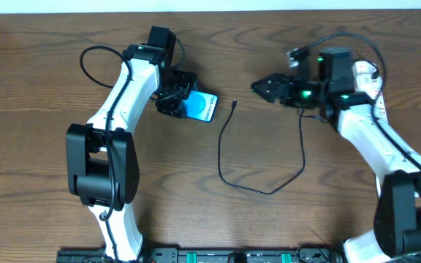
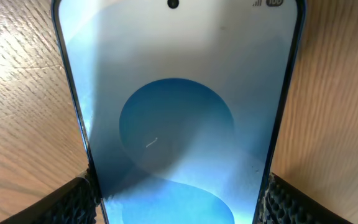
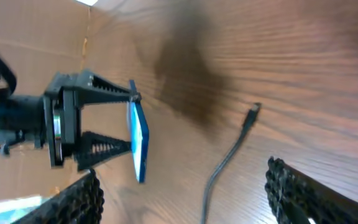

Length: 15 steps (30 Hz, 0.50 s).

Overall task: Plug charger to phone and switch on socket
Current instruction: 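Move the right gripper toward the phone held by the left gripper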

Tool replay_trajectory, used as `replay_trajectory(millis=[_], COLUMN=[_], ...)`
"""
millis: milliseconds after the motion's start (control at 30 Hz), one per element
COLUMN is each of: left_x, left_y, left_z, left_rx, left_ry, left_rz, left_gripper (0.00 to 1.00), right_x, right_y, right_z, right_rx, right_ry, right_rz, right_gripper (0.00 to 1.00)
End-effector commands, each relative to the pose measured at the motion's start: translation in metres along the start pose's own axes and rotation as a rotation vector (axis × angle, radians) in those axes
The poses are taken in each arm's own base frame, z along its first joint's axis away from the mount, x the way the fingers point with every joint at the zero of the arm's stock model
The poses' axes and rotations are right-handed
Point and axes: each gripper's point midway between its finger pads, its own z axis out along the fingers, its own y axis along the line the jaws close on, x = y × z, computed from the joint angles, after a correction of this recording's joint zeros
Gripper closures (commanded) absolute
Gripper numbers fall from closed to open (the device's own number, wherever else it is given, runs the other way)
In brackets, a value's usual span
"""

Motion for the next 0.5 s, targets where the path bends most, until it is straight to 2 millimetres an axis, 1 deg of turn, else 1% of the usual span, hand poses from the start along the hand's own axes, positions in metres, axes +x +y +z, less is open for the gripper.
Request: replay_trajectory(millis=[0, 167, 200, 233, 333, 467], left_x=[0.003, 0.004, 0.005, 0.007, 0.010, 0.010], left_y=[-0.006, -0.006, -0.006, -0.007, -0.007, -0.007], left_z=[-0.018, -0.018, -0.018, -0.018, -0.018, -0.018], left_rx=[0.046, 0.046, 0.047, 0.048, 0.050, 0.050], left_ry=[-0.016, -0.012, -0.006, 0.006, 0.020, 0.023], left_rz=[-0.031, -0.056, -0.056, -0.056, -0.067, -0.070], left_gripper=[0.42, 0.42, 0.42, 0.42, 0.42, 0.42], right_x=[0.004, 0.017, 0.019, 0.022, 0.027, 0.034], right_y=[0.002, 0.007, 0.011, 0.018, 0.028, 0.033], right_z=[0.025, 0.056, 0.060, 0.067, 0.074, 0.082], right_rx=[-0.003, -0.039, -0.047, -0.064, -0.075, -0.055], right_ry=[0.018, 0.055, 0.060, 0.065, 0.065, 0.066], right_rz=[0.162, 0.161, 0.151, 0.125, 0.095, 0.120], right_gripper=[0.19, 0.21, 0.21, 0.22, 0.23, 0.27])
